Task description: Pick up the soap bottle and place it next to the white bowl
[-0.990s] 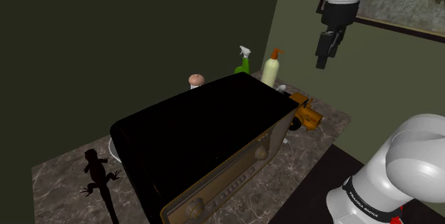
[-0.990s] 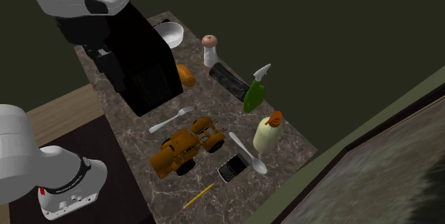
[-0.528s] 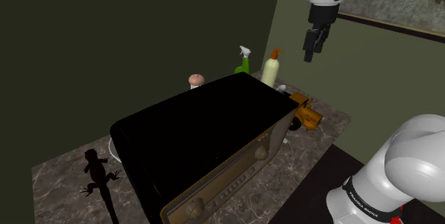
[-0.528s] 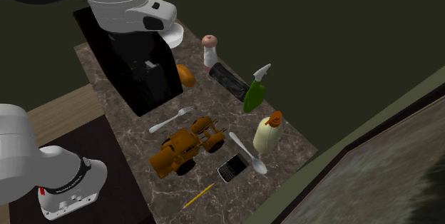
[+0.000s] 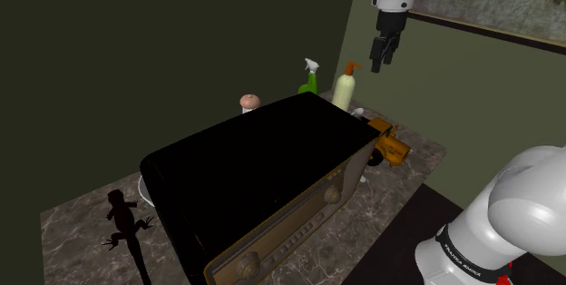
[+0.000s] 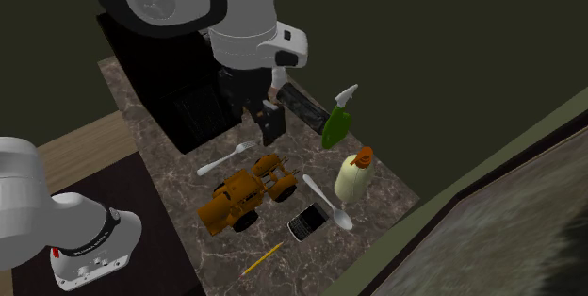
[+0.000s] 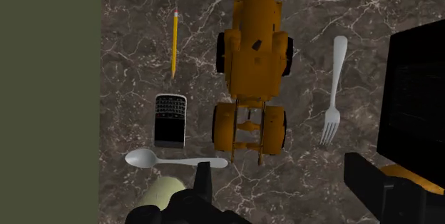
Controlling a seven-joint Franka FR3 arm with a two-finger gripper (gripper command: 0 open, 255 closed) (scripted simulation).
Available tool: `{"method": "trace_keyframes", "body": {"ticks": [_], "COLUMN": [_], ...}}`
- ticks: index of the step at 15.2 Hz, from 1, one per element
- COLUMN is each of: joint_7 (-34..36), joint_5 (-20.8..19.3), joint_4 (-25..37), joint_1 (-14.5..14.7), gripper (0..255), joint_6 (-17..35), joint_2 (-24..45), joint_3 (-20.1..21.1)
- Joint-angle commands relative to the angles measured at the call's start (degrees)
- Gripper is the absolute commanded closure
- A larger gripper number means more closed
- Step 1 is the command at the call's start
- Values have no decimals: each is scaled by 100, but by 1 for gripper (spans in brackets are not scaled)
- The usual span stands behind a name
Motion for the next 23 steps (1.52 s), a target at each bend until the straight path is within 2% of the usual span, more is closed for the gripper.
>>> {"method": "trace_keyframes", "body": {"ticks": [1, 9, 18, 23], "joint_7": [-214, -1096, -1801, -1813], "joint_5": [99, 767, 1619, 1616], "joint_4": [321, 1955, 4624, 4180], "joint_1": [-30, -309, -1042, -1004], "gripper": [0, 0, 0, 0], "joint_6": [136, 294, -256, 149], "joint_2": [443, 2291, 4556, 4519], "joint_3": [-143, -533, -525, -515]}}
